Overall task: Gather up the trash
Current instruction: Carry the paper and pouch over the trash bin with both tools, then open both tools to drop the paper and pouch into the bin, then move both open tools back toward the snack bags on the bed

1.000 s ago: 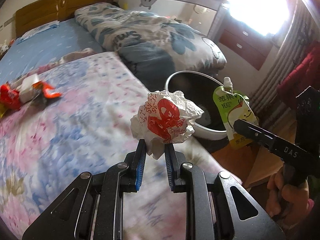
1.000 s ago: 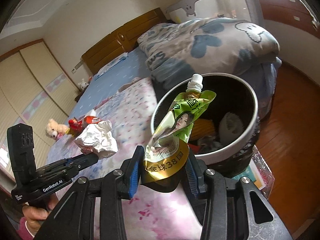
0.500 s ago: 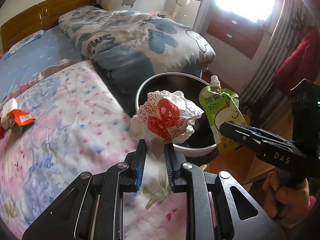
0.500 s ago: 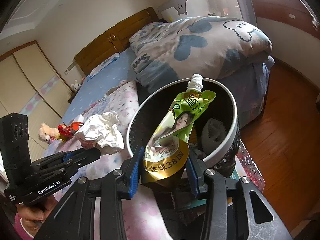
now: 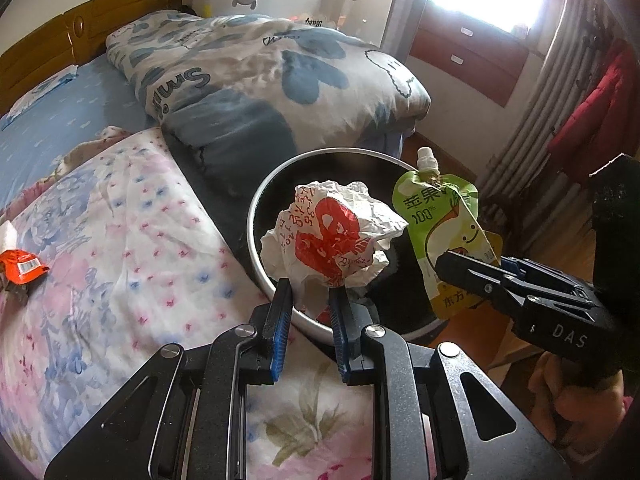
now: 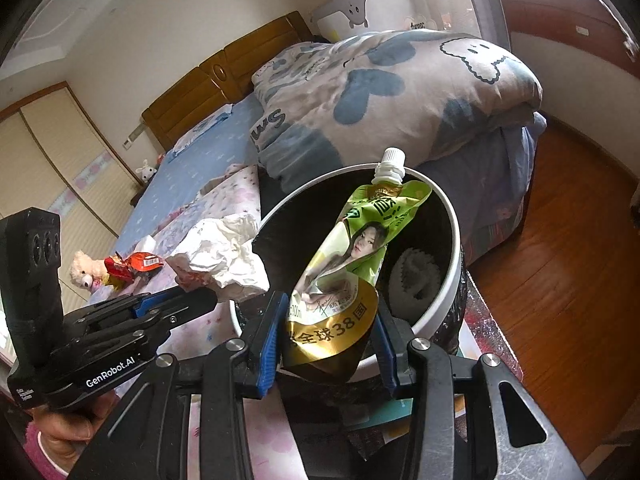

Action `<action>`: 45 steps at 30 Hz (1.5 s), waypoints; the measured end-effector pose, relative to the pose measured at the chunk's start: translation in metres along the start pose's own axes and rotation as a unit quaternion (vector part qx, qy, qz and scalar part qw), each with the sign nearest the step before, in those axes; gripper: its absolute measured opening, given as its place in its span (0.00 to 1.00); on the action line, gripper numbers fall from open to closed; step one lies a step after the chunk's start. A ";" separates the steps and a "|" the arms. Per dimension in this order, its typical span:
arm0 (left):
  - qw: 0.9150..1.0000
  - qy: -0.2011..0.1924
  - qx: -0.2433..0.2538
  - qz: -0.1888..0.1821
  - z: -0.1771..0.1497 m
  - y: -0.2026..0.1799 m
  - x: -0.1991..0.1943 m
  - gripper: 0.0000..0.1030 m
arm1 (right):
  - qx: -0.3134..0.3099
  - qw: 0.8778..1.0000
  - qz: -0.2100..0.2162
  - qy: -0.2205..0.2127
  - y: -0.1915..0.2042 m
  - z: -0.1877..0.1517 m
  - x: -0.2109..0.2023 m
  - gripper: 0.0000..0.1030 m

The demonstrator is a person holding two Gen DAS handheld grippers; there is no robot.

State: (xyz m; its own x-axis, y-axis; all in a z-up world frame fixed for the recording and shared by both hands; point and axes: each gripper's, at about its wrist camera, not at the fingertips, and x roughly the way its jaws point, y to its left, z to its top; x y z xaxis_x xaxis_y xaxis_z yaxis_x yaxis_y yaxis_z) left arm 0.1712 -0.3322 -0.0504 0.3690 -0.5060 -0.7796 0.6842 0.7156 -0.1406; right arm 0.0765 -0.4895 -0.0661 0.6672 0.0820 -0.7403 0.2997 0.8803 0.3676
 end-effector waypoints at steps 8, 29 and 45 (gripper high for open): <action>1.000 0.008 0.004 -0.001 0.003 -0.001 0.009 0.17 | 0.001 1.000 -0.004 0.002 -0.004 0.005 0.006 0.40; 1.000 -0.011 -0.012 -0.002 -0.003 0.009 -0.004 0.54 | 0.029 1.000 -0.009 -0.009 -0.010 0.007 0.004 0.57; 0.986 -0.044 -0.149 0.065 -0.083 0.121 -0.070 0.58 | -0.019 0.998 0.060 -0.015 0.086 -0.019 0.012 0.75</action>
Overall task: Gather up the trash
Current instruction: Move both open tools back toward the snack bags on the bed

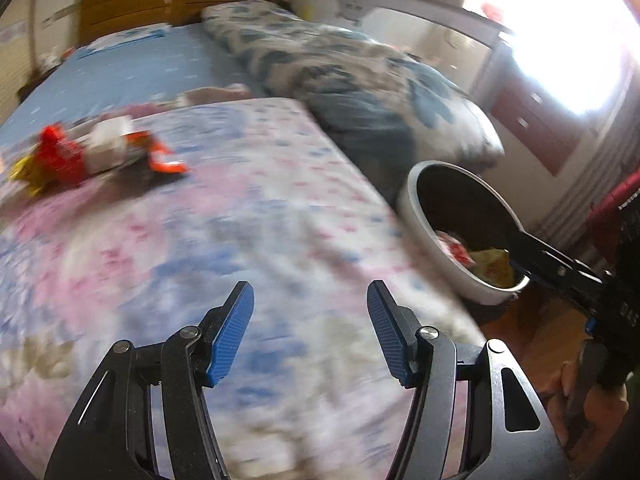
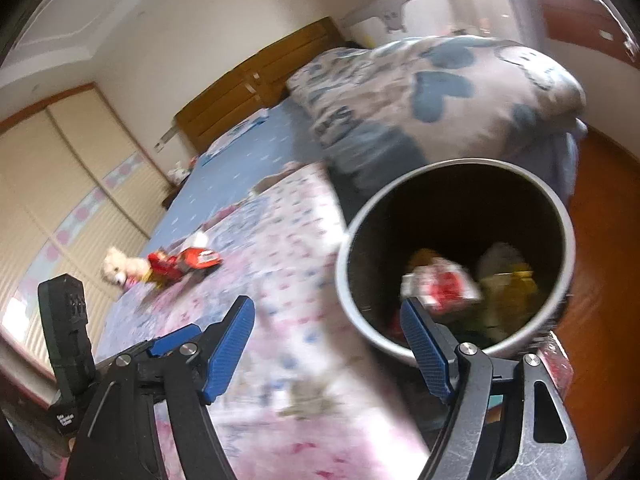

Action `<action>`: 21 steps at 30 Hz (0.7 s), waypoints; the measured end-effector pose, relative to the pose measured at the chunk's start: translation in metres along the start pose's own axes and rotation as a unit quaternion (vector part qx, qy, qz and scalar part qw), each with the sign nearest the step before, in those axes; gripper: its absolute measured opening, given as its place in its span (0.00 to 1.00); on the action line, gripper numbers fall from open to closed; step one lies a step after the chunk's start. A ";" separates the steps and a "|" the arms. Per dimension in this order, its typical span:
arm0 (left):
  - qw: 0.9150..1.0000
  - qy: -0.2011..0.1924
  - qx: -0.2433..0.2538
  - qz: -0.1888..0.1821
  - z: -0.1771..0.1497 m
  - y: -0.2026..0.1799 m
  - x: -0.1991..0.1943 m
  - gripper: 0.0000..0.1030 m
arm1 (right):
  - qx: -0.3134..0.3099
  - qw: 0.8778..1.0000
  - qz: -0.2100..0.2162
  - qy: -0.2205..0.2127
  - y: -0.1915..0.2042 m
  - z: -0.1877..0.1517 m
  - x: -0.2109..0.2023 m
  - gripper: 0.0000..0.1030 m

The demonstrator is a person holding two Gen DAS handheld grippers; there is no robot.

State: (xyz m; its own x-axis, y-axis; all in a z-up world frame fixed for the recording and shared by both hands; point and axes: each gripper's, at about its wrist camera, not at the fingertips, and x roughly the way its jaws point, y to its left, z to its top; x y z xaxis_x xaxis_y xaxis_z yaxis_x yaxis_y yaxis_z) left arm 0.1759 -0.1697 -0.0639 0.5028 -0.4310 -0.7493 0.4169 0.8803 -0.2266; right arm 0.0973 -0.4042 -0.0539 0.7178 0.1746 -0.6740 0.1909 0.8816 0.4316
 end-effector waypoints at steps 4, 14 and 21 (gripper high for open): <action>0.999 -0.010 -0.028 0.017 -0.004 0.034 -0.011 0.58 | -0.017 1.000 0.019 0.015 0.027 -0.005 0.018 0.75; 0.994 -0.017 -0.085 0.064 -0.013 0.106 -0.028 0.58 | -0.061 0.995 0.057 0.051 0.088 -0.017 0.065 0.75; 0.990 -0.019 -0.106 0.086 -0.008 0.139 -0.031 0.58 | -0.074 0.992 0.074 0.067 0.114 -0.018 0.094 0.75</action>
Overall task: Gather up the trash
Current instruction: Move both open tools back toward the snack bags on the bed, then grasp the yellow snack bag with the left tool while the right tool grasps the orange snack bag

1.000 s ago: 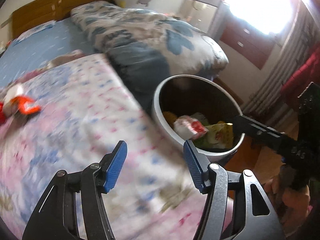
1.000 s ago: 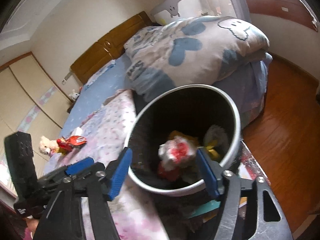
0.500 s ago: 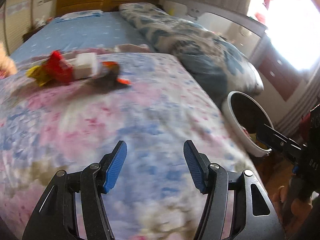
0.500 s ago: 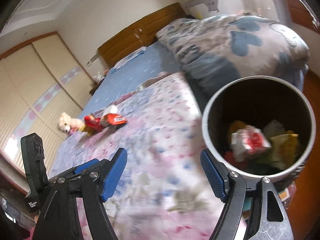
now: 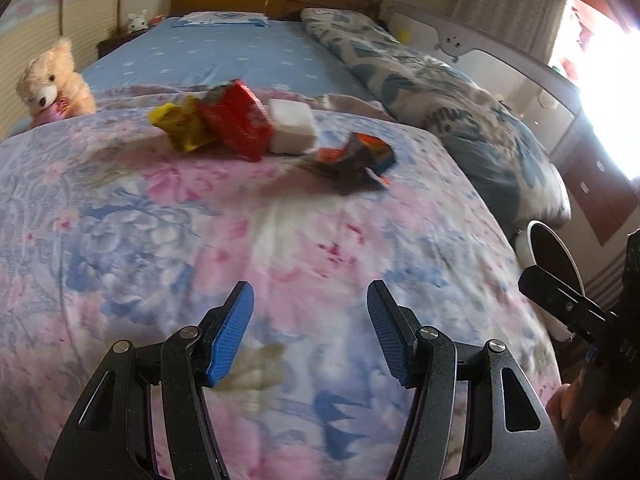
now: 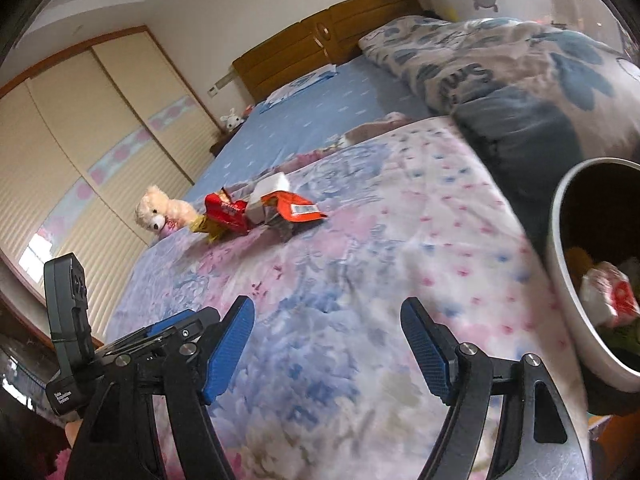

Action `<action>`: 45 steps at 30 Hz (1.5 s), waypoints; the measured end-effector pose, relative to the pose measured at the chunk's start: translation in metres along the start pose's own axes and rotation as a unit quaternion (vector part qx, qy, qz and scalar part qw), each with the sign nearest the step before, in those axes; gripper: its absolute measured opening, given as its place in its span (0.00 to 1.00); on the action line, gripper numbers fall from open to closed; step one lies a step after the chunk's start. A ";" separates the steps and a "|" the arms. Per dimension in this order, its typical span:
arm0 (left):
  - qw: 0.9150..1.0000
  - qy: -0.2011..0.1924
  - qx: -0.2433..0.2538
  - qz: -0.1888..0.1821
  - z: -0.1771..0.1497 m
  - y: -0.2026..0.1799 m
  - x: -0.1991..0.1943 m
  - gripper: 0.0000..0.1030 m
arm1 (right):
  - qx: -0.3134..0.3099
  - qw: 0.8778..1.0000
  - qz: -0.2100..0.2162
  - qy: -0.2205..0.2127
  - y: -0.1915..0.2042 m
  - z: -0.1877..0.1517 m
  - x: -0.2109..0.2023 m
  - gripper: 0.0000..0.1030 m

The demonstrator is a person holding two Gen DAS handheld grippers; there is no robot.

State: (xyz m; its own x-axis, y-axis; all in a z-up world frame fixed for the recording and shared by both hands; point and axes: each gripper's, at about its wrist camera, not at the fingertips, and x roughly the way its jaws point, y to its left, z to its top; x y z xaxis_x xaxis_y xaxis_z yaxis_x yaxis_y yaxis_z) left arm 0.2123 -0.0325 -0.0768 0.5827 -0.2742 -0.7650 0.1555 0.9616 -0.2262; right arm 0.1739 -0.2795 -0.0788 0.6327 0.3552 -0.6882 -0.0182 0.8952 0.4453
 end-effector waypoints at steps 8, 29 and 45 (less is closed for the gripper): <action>0.999 -0.004 -0.020 0.025 0.022 0.029 0.010 0.58 | -0.019 1.000 0.012 0.007 0.018 0.014 0.032 0.75; 0.997 -0.009 -0.052 0.062 0.102 0.095 0.076 0.57 | -0.071 0.997 0.009 0.021 0.044 0.063 0.129 0.74; 0.997 -0.011 -0.061 0.042 0.067 0.102 0.050 0.16 | -0.055 0.998 0.014 0.036 0.037 0.046 0.113 0.03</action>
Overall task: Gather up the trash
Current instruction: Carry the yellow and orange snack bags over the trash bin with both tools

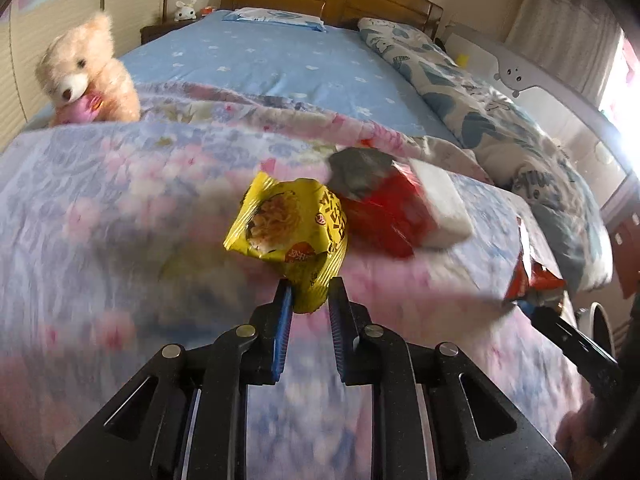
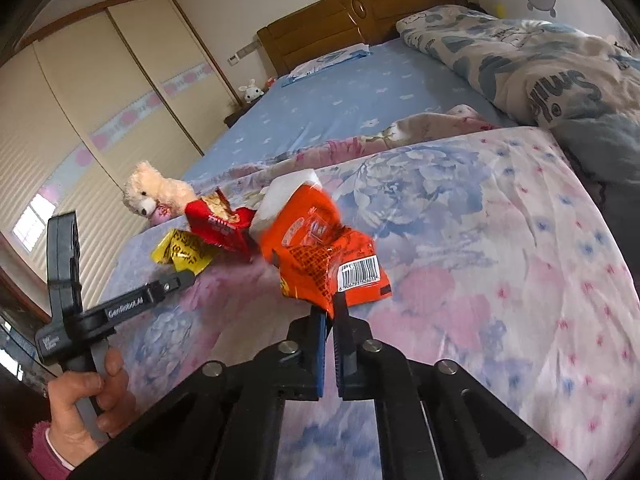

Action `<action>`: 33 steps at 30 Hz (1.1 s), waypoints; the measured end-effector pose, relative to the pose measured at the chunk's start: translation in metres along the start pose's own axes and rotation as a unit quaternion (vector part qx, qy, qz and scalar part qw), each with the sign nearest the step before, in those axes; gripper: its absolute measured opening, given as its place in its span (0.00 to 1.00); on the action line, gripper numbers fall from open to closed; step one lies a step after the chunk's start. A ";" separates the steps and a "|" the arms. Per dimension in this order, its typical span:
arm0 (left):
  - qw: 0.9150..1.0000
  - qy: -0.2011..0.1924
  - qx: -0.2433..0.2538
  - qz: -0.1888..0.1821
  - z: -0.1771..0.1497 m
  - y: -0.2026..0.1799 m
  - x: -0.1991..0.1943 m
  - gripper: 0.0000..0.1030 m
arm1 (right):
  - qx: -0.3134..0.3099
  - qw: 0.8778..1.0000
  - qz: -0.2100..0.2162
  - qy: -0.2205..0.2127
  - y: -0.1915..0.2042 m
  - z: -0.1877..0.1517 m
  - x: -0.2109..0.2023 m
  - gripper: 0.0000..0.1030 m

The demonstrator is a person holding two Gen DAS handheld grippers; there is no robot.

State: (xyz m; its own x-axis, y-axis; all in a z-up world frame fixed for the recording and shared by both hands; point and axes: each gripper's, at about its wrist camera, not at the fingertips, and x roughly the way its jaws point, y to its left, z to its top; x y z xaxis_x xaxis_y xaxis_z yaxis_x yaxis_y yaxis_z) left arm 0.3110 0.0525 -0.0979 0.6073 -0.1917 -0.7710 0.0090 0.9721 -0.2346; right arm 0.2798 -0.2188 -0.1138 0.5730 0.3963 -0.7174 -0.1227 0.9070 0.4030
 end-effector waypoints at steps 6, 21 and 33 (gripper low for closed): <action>1.000 0.002 -0.001 -0.025 -0.037 -0.010 -0.030 0.16 | 0.002 1.000 0.002 0.000 0.000 -0.020 -0.024 0.03; 0.992 0.001 0.076 -0.099 -0.086 -0.095 -0.081 0.16 | 0.021 0.999 -0.010 -0.022 -0.023 -0.062 -0.104 0.03; 0.981 0.007 0.137 -0.140 -0.111 -0.157 -0.096 0.16 | 0.040 0.997 -0.040 -0.047 -0.049 -0.092 -0.165 0.03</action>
State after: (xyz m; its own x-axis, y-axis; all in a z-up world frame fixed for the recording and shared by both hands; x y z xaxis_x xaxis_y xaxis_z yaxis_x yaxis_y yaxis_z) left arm 0.1634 -0.0964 -0.0528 0.5392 -0.4558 -0.7082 0.3875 0.8809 -0.2719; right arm 0.1169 -0.3149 -0.0676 0.6529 0.3051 -0.6933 -0.0104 0.9188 0.3945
